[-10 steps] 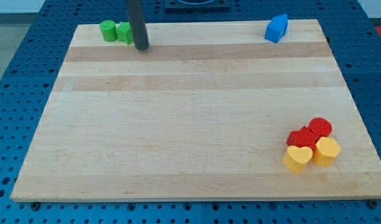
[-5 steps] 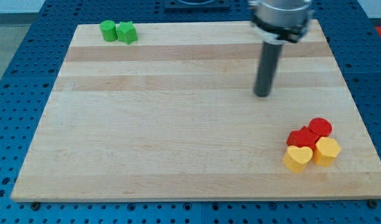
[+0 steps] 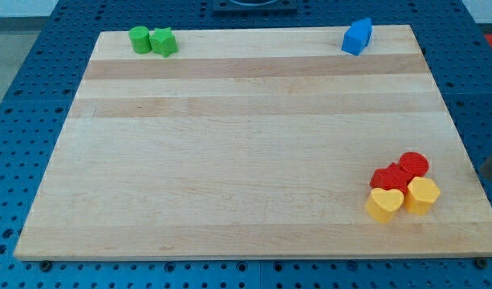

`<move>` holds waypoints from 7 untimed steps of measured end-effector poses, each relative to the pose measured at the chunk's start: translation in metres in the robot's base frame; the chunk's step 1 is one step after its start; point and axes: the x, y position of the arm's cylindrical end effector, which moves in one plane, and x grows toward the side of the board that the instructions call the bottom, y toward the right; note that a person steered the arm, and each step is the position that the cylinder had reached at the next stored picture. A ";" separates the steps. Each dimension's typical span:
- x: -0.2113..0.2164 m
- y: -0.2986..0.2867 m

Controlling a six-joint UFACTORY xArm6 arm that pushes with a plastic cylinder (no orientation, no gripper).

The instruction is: Point your arm at the yellow hexagon

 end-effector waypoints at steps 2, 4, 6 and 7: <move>0.049 -0.014; 0.058 -0.038; 0.053 -0.047; 0.041 -0.057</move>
